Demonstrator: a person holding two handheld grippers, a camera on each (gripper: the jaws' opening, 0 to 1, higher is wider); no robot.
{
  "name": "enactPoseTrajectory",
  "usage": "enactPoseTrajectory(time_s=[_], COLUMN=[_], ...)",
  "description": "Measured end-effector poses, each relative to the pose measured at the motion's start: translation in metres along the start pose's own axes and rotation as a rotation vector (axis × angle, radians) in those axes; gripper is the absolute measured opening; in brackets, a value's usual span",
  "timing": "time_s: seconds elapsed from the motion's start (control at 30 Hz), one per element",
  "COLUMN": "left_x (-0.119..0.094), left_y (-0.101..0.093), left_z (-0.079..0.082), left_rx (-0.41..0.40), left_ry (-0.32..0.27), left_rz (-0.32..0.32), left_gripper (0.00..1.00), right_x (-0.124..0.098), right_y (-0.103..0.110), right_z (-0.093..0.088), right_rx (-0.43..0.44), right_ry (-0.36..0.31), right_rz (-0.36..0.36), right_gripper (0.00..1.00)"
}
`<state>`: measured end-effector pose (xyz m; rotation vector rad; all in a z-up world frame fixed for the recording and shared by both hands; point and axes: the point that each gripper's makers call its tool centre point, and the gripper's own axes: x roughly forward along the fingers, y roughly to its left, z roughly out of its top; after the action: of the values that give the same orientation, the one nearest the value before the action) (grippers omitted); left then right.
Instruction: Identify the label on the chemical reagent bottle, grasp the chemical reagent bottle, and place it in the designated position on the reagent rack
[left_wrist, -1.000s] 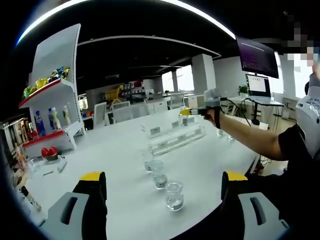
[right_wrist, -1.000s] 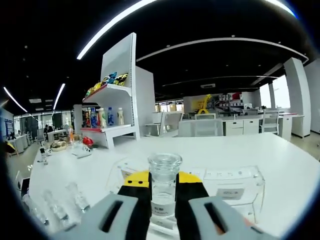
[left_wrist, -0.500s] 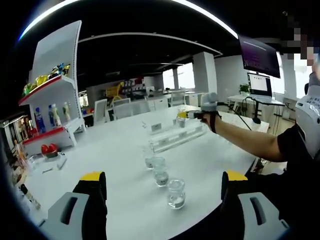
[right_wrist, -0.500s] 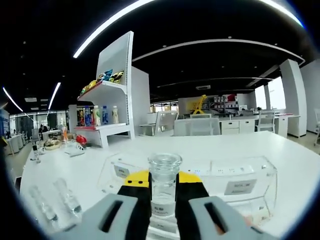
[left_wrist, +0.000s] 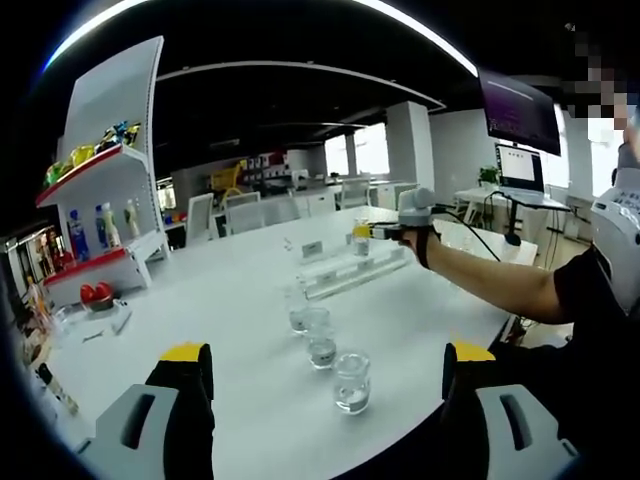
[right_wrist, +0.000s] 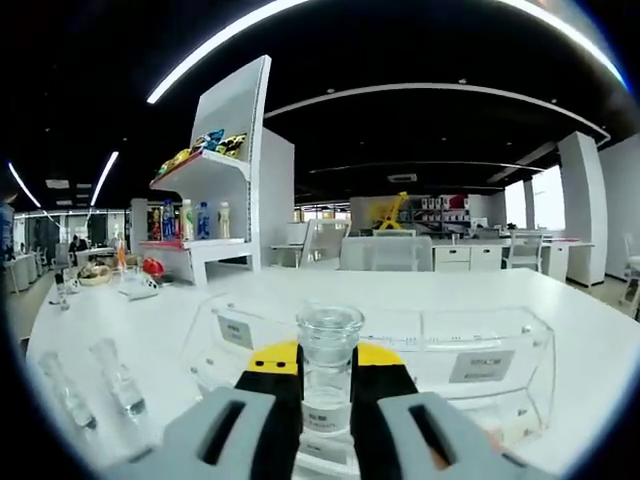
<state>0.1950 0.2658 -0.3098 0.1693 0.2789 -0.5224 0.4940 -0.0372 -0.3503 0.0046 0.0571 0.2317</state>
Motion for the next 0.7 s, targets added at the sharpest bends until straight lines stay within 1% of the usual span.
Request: enactPoseTrajectory(time_s=[0.33, 0.7], left_x=[0.001, 0.001], left_y=[0.001, 0.003], left_z=[0.0, -0.002], left_rx=[-0.002, -0.008], left_ry=[-0.001, 0.001], left_rz=[-0.001, 0.001], left_gripper=[0.95, 0.95], right_x=[0.001, 0.007], right_y=[0.001, -0.001], right_z=[-0.004, -0.024], right_rx=[-0.009, 0.0], right_ry=[-0.002, 0.045], right_rz=[-0.02, -0.032], right_gripper=[0.14, 0.14])
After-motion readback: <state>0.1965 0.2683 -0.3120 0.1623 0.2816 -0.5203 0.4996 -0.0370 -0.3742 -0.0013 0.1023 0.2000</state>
